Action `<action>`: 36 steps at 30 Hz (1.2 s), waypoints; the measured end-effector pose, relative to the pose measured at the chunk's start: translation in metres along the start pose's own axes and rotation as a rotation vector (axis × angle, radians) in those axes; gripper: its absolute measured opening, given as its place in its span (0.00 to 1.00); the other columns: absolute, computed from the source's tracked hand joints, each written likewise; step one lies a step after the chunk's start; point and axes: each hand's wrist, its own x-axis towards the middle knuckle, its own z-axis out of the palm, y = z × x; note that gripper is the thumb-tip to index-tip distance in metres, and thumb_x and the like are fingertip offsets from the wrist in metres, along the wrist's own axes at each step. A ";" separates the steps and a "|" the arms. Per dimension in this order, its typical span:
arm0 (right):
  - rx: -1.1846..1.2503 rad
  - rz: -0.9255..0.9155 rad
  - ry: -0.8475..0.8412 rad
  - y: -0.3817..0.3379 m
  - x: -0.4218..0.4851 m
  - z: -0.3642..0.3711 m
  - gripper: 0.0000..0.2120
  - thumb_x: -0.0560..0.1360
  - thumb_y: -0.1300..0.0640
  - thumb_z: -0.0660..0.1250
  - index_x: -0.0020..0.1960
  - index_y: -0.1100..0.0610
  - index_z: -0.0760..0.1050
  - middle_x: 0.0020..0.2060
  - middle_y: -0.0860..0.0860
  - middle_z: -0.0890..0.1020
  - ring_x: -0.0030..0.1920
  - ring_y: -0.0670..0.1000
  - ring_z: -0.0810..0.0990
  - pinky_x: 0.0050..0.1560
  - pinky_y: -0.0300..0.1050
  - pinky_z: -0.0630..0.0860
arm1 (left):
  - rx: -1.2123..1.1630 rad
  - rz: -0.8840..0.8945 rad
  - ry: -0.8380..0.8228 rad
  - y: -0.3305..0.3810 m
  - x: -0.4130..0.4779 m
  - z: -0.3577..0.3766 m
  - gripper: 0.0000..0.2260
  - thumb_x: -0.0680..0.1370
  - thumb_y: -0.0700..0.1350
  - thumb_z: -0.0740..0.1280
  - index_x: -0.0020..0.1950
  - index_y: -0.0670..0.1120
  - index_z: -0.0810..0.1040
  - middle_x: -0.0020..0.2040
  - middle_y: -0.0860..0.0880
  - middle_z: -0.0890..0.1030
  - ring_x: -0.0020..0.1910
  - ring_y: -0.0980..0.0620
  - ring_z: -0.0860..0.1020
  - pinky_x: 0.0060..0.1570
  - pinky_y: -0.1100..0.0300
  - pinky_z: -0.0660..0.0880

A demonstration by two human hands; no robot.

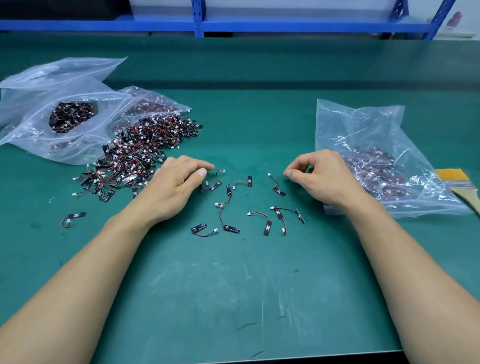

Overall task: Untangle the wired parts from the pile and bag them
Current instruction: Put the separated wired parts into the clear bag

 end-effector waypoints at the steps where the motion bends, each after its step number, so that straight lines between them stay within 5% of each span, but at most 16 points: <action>1: -0.001 0.000 0.000 0.000 0.000 0.000 0.10 0.74 0.55 0.71 0.35 0.44 0.81 0.34 0.33 0.80 0.34 0.35 0.76 0.33 0.25 0.67 | -0.005 -0.005 -0.012 0.001 -0.001 -0.001 0.15 0.84 0.55 0.56 0.66 0.55 0.76 0.58 0.54 0.77 0.62 0.50 0.69 0.68 0.47 0.63; 4: -0.006 -0.004 0.000 0.000 0.000 0.000 0.10 0.74 0.55 0.71 0.36 0.44 0.82 0.34 0.33 0.80 0.35 0.35 0.76 0.34 0.25 0.67 | 0.004 0.022 -0.130 0.010 -0.005 0.000 0.31 0.76 0.68 0.53 0.75 0.55 0.67 0.69 0.54 0.73 0.70 0.53 0.65 0.74 0.47 0.58; 8: -0.006 -0.005 0.021 0.001 0.002 0.000 0.10 0.74 0.55 0.71 0.35 0.44 0.81 0.30 0.38 0.81 0.34 0.34 0.76 0.35 0.25 0.68 | 0.177 0.101 -0.315 0.034 -0.015 0.024 0.51 0.64 0.81 0.54 0.81 0.58 0.48 0.81 0.57 0.53 0.80 0.57 0.47 0.79 0.53 0.43; 12: -0.027 -0.004 0.047 0.001 0.004 -0.001 0.10 0.73 0.55 0.71 0.35 0.43 0.80 0.32 0.39 0.82 0.34 0.34 0.76 0.36 0.26 0.68 | 0.297 0.209 -0.298 0.072 -0.009 0.065 0.56 0.61 0.84 0.53 0.81 0.56 0.43 0.82 0.56 0.46 0.80 0.55 0.42 0.79 0.51 0.41; 17: -0.042 0.022 0.067 0.000 0.002 -0.006 0.11 0.73 0.54 0.70 0.34 0.43 0.79 0.32 0.41 0.82 0.36 0.40 0.78 0.42 0.42 0.75 | 0.302 0.202 -0.216 0.103 0.010 0.095 0.48 0.66 0.79 0.57 0.80 0.56 0.53 0.80 0.54 0.55 0.80 0.49 0.49 0.78 0.48 0.47; 20: -0.065 0.011 0.068 -0.004 -0.001 -0.021 0.09 0.72 0.51 0.72 0.34 0.44 0.80 0.30 0.41 0.80 0.32 0.39 0.76 0.38 0.42 0.71 | 0.201 0.235 -0.064 0.098 0.015 0.092 0.29 0.72 0.70 0.65 0.68 0.55 0.73 0.65 0.55 0.70 0.68 0.51 0.65 0.70 0.52 0.62; 22: -0.042 0.011 -0.038 -0.005 -0.006 -0.039 0.06 0.68 0.44 0.76 0.37 0.45 0.82 0.32 0.40 0.80 0.29 0.40 0.73 0.33 0.40 0.69 | 0.170 0.243 -0.006 0.093 0.018 0.088 0.19 0.74 0.64 0.68 0.58 0.54 0.78 0.56 0.55 0.73 0.58 0.53 0.69 0.61 0.54 0.67; 25: -0.085 0.068 -0.335 -0.003 -0.017 -0.065 0.25 0.52 0.36 0.82 0.45 0.42 0.81 0.37 0.39 0.79 0.29 0.40 0.72 0.31 0.33 0.68 | 0.122 0.251 -0.003 0.086 0.021 0.081 0.11 0.75 0.58 0.71 0.51 0.53 0.78 0.49 0.55 0.74 0.52 0.53 0.69 0.56 0.53 0.69; 28: -0.209 0.156 -0.499 0.005 -0.020 -0.076 0.28 0.53 0.49 0.87 0.50 0.43 0.79 0.38 0.42 0.74 0.30 0.40 0.70 0.35 0.35 0.69 | 0.082 0.243 0.046 0.080 0.021 0.076 0.12 0.75 0.58 0.71 0.52 0.53 0.77 0.48 0.56 0.75 0.50 0.54 0.69 0.56 0.54 0.69; 32: -0.300 0.176 -0.498 0.011 -0.020 -0.075 0.23 0.61 0.63 0.81 0.48 0.43 0.78 0.40 0.45 0.75 0.31 0.42 0.71 0.40 0.42 0.74 | 0.147 0.152 0.169 0.070 0.021 0.066 0.17 0.74 0.63 0.67 0.58 0.57 0.77 0.54 0.59 0.75 0.58 0.55 0.68 0.56 0.59 0.57; 36: -0.252 0.164 -0.463 0.010 -0.020 -0.071 0.13 0.69 0.64 0.72 0.40 0.46 0.81 0.35 0.43 0.83 0.29 0.39 0.75 0.34 0.30 0.71 | 0.157 0.052 0.127 0.060 0.019 0.056 0.21 0.74 0.66 0.64 0.61 0.57 0.77 0.55 0.60 0.73 0.59 0.54 0.68 0.58 0.58 0.62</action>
